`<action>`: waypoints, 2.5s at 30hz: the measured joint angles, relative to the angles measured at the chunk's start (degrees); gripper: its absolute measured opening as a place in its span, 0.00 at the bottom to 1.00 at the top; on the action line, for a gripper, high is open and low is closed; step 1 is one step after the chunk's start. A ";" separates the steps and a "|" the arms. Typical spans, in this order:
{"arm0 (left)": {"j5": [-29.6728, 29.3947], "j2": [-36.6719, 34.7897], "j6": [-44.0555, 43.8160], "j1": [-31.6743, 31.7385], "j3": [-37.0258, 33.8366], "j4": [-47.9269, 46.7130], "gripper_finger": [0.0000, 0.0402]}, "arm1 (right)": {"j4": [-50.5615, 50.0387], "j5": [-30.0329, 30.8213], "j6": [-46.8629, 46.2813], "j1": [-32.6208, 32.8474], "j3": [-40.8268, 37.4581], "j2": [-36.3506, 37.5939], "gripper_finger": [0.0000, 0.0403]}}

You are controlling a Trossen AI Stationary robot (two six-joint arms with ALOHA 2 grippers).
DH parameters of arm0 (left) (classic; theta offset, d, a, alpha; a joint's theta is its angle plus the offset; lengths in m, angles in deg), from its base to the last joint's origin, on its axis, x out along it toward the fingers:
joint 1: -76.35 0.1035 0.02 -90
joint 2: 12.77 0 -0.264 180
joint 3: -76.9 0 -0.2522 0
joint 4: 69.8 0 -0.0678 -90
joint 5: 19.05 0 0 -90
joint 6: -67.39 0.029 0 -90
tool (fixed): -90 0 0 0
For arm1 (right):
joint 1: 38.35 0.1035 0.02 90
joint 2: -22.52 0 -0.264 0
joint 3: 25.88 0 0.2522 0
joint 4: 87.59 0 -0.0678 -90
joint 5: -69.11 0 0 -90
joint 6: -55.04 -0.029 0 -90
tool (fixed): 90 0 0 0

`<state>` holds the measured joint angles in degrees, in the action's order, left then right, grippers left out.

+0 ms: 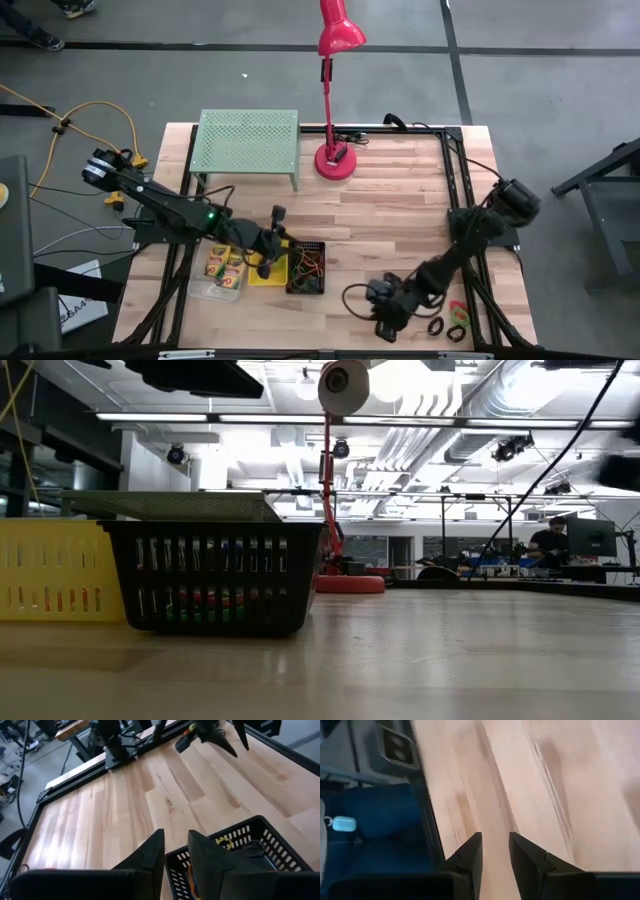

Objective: Pick & Place Office Desk Supplies
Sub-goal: Put the black spring keychain into the yellow bin

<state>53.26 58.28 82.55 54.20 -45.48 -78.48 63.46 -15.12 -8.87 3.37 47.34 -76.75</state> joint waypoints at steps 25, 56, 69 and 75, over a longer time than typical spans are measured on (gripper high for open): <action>0.20 0.00 -1.02 0.87 0.00 0.29 0.20 | -20.91 -21.65 -54.24 11.44 0.00 0.51 0.21; 0.15 0.00 -1.02 1.09 0.00 0.09 0.20 | -19.03 -11.63 -64.05 16.97 -0.02 0.50 0.21; 0.15 0.00 -1.02 1.09 0.00 0.09 0.20 | -17.38 -12.12 -64.88 18.36 -0.04 -3.47 0.21; 0.13 0.00 -1.02 1.09 0.00 0.09 0.20 | -16.64 -13.46 -64.88 18.57 0.07 -4.89 0.21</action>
<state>53.39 58.28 81.52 55.29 -45.48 -78.39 46.81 -28.58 -73.75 21.94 47.40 -81.64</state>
